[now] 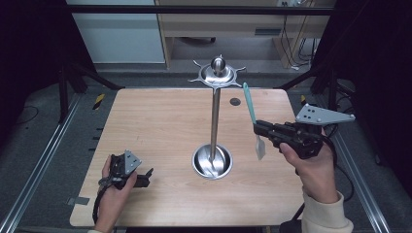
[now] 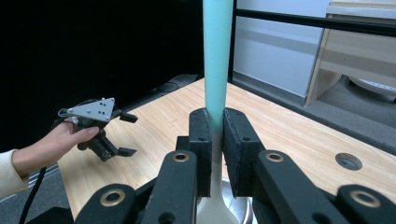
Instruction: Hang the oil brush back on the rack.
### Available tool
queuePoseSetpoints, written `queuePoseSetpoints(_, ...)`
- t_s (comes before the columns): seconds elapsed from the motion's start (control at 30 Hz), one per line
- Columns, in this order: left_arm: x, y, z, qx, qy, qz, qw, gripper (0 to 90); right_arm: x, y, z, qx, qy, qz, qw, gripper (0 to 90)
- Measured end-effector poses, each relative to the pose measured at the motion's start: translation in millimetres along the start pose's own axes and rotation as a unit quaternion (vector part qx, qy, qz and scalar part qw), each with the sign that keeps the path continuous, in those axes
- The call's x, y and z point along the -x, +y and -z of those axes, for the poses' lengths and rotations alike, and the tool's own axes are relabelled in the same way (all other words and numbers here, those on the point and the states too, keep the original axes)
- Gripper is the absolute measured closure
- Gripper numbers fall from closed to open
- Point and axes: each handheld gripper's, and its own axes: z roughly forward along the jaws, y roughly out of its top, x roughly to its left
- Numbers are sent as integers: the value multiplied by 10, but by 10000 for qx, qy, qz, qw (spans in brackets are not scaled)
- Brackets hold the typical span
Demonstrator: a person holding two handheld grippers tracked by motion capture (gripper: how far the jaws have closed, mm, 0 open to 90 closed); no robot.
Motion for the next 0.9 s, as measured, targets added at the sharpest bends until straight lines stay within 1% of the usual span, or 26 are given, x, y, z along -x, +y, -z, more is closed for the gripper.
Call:
queuePoseSetpoints(0.23, 1, 2, 1, -19, -19, -7, 10000, 27, -15, -13, -79, -44, 12, -49, 10000, 823)
queuePoseSetpoints(0.27, 2, 1, 1, -16, -9, -11, 10000, 27, -16, -23, -115, -28, 12, -73, 10000, 823)
queuePoseSetpoints(0.47, 4, 1, 0, -5, -10, 1, 10000, 27, -28, -45, -189, 18, -2, -113, 9999, 824)
queuePoseSetpoints(0.9, 3, 0, 1, 12, 5, 14, 10000, 27, -42, -68, -254, 95, -69, -97, 9999, 824)
